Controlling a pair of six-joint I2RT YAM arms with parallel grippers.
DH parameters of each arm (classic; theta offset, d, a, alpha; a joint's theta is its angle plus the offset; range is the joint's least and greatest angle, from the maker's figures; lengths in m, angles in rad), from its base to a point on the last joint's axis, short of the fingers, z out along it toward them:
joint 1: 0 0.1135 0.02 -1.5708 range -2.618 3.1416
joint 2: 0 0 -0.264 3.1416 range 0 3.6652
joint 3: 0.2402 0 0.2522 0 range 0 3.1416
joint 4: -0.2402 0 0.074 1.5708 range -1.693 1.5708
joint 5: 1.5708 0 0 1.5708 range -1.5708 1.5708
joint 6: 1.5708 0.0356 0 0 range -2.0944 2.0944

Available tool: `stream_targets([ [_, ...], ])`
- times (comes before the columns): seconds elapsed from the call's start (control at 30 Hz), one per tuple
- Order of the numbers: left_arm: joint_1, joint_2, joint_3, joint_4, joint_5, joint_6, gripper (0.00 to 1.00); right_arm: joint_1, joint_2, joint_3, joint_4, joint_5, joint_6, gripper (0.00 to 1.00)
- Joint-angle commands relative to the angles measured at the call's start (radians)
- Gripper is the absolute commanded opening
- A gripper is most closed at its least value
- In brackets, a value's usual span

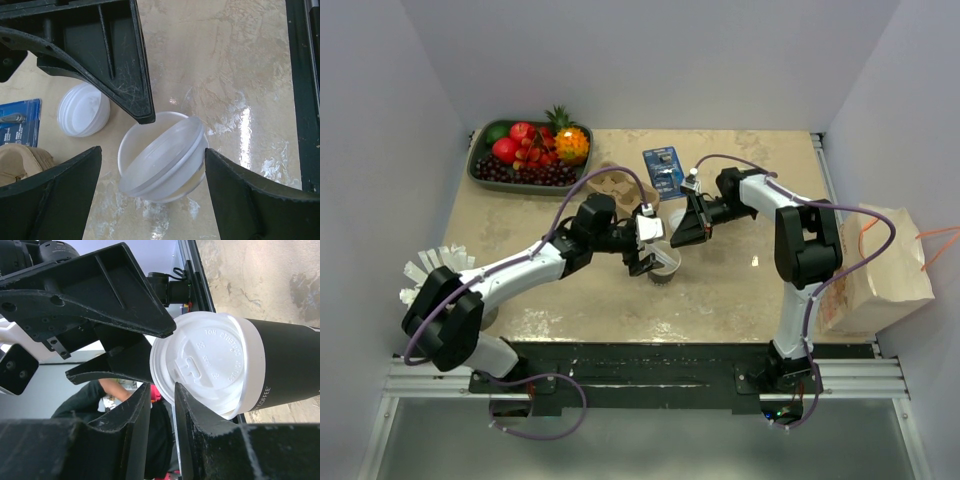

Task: Pack the takeout coffee

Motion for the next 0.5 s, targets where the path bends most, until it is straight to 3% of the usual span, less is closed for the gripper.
stream_targets([
  [0.0,-0.006,0.009,0.057,0.055,0.007,0.014,0.87,-0.005,-0.044,0.022,-0.016,0.003,-0.025,0.31],
  [0.3,-0.006,0.012,0.085,0.044,-0.026,0.017,0.86,-0.006,-0.058,0.031,-0.047,0.019,-0.071,0.32],
  [0.47,-0.006,0.019,0.088,0.054,-0.040,0.012,0.85,-0.006,-0.057,0.078,-0.158,0.047,-0.218,0.34],
])
